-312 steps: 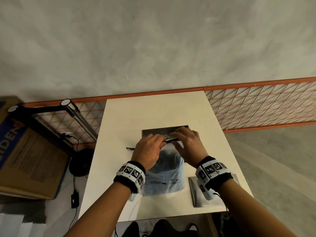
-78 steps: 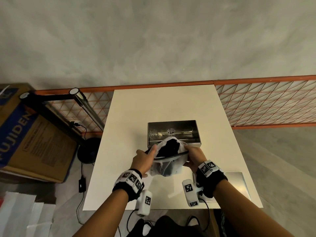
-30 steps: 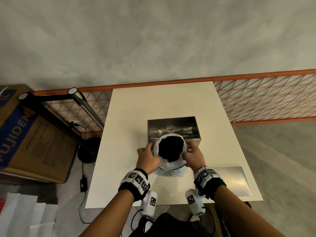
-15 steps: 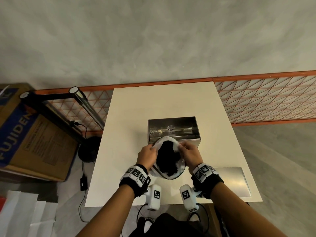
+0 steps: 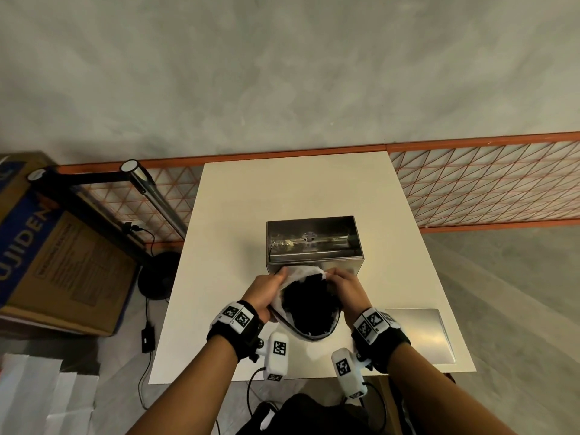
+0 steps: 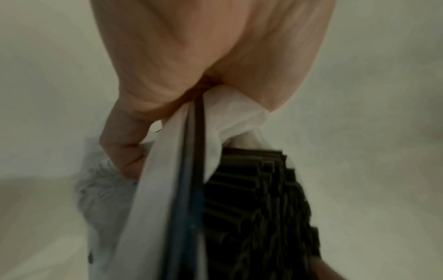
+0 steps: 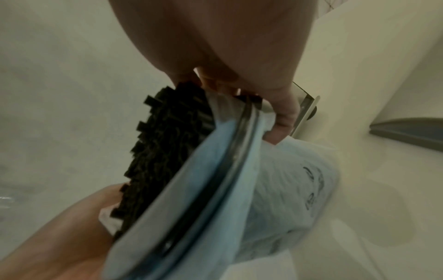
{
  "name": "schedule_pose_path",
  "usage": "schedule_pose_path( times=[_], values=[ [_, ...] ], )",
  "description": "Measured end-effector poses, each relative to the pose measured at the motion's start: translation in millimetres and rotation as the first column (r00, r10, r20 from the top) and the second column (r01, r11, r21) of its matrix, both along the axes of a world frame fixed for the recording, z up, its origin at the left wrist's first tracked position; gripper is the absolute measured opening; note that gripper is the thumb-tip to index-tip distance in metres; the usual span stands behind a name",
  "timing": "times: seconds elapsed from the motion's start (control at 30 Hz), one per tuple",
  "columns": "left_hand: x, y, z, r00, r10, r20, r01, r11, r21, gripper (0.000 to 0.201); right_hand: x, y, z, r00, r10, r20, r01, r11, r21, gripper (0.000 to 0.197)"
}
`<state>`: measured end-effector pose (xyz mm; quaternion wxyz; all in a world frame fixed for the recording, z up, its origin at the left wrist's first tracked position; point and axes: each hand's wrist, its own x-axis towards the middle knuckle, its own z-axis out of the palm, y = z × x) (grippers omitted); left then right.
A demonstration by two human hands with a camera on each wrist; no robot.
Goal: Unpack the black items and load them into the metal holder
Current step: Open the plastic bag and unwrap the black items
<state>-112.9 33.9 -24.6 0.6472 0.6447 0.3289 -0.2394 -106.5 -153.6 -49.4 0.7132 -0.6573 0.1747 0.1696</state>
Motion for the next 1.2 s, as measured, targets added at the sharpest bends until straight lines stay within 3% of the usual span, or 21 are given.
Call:
schedule_pose_path(
  times=[0.13,0.3,0.4,0.5,0.63,0.8,0.93,1.0,1.07,1.13,1.2],
  values=[
    [2,5,-14,0.993,0.035,-0.112,-0.041,0.998,-0.052,0.038,-2,1,-5,0.999,0.042,-0.012,-0.043,0.999,-0.022,0.021],
    [1,6,-23,0.982,0.038,-0.187,-0.053,0.996,-0.078,0.018,9,-1,-15,0.985,0.169,0.019,-0.152,0.923,-0.353,0.027],
    [-2,4,-26,0.978,0.136,-0.160,-0.152,0.984,-0.093,0.011,16,-5,-19,0.982,0.185,-0.040,-0.182,0.857,-0.483,0.023],
    [-4,1,-23,0.972,0.222,-0.073,-0.229,0.965,-0.129,0.015,20,-8,-21,0.988,0.139,-0.074,-0.157,0.856,-0.492,0.026],
    [1,5,-13,0.947,0.312,0.075,-0.288,0.929,-0.232,0.018,26,-16,-47,1.000,0.021,-0.024,-0.027,0.945,-0.326,0.037],
    [-2,6,-3,0.930,0.329,0.163,-0.273,0.917,-0.292,0.018,2,-10,1,0.999,0.023,0.030,-0.010,0.923,-0.386,0.026],
    [-14,8,-7,0.950,0.214,0.229,-0.155,0.955,-0.253,0.034,-3,-10,7,0.993,0.114,-0.027,-0.113,0.865,-0.489,0.015],
    [-18,8,-9,0.965,0.114,0.235,-0.072,0.981,-0.179,0.042,-1,-10,10,0.985,0.112,-0.128,-0.154,0.906,-0.393,0.011],
    [-19,10,-14,0.966,-0.111,0.235,0.094,0.992,0.081,0.041,3,-10,9,0.972,0.105,-0.212,-0.167,0.938,-0.304,0.015],
    [-25,12,-19,0.935,-0.327,0.136,0.267,0.903,0.336,0.048,4,-9,5,0.968,0.092,-0.232,-0.153,0.953,-0.262,0.016],
    [-29,4,-14,0.961,-0.275,0.015,0.268,0.946,0.184,0.045,8,-11,-12,0.968,0.077,-0.240,-0.132,0.965,-0.225,0.018]
  ],
)
